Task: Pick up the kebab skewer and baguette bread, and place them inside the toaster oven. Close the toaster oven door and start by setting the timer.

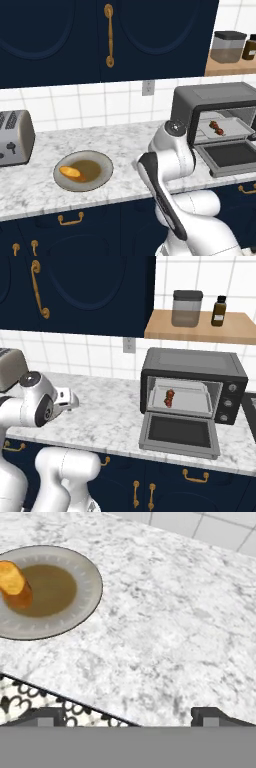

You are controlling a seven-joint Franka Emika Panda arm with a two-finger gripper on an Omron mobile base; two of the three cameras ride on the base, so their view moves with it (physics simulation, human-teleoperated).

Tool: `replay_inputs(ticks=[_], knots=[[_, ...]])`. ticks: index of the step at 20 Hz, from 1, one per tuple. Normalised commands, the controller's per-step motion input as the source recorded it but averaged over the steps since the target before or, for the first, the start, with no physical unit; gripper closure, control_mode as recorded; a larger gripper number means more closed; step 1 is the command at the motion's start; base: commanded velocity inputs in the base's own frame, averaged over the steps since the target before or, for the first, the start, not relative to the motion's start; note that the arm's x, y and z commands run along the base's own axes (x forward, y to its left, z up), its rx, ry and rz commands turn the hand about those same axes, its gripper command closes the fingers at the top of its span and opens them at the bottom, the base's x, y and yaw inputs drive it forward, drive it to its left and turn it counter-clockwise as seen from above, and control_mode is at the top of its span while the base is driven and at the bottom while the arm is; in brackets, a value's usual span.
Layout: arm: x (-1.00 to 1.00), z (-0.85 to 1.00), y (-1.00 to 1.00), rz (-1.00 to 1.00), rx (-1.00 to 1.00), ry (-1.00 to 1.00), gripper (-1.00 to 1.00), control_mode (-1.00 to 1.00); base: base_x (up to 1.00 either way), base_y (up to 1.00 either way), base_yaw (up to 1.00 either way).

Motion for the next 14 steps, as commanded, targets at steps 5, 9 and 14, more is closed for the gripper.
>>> replay_inputs(ticks=[5,9,14], knots=[[0.25,0.00,1.00,0.19,0.00,0.01,-1.00,-1.00,0.00,0.00,0.00],[0.47,0.00,1.00,0.22,0.00,0.17,-1.00,-1.00,0.00,0.00,0.00],[0.33,0.00,1.00,0.14,0.00,0.09,-1.00,-1.00,0.00,0.00,0.00]])
